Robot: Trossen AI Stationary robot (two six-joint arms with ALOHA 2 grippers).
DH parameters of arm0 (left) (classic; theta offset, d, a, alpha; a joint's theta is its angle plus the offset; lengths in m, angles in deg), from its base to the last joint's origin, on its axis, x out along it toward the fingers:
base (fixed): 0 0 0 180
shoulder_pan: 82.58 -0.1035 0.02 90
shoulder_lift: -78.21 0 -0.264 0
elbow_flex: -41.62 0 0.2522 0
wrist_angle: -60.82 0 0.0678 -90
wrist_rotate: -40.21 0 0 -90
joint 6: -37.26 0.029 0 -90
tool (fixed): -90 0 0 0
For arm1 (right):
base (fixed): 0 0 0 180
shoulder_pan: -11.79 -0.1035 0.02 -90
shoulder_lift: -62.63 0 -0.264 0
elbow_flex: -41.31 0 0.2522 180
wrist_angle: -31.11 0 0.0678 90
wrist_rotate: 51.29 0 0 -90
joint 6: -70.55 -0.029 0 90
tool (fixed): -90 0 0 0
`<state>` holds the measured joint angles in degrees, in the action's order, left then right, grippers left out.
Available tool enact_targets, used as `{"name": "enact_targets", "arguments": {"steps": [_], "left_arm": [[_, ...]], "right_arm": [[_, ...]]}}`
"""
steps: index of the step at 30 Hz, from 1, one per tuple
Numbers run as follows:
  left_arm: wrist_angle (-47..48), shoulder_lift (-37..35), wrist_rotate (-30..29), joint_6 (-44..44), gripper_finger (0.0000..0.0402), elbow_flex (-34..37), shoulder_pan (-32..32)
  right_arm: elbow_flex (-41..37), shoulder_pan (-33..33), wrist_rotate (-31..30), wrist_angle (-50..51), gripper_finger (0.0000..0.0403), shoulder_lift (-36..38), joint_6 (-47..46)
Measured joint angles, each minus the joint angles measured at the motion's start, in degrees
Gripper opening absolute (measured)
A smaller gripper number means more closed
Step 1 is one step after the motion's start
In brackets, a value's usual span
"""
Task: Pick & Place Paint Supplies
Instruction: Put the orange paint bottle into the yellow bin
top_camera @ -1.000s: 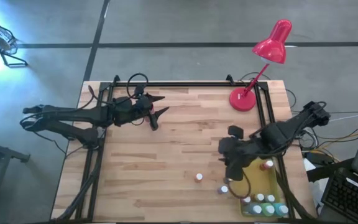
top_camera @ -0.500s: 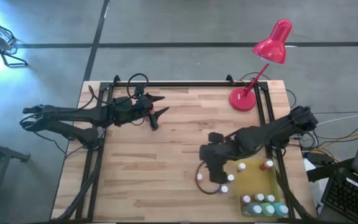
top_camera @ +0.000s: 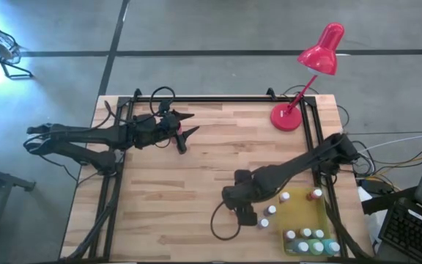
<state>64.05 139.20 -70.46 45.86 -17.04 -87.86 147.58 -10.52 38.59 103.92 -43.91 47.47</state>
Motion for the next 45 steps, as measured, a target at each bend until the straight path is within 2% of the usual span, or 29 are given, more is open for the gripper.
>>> {"name": "enact_targets", "arguments": {"steps": [9,19,27,45], "left_arm": [[0.13,0.0,0.0,0.0,0.0229,0.04,0.0],[0.26,0.0,0.0,0.0,0.0229,0.07,0.0],[0.44,0.0,0.0,0.0,0.0229,0.11,0.0],[0.22,0.0,0.0,0.0,0.0229,0.11,0.0]], "right_arm": [[-0.04,-0.3,0.61,-3.76,0.0254,-2.41,-0.22],[0.0,-0.37,2.19,-3.95,0.0231,-5.43,-0.91],[0.0,-0.43,2.2,-3.87,0.0236,-6.02,-2.09],[-1.35,-0.56,1.24,-3.81,0.0164,-6.08,-3.34]]}}
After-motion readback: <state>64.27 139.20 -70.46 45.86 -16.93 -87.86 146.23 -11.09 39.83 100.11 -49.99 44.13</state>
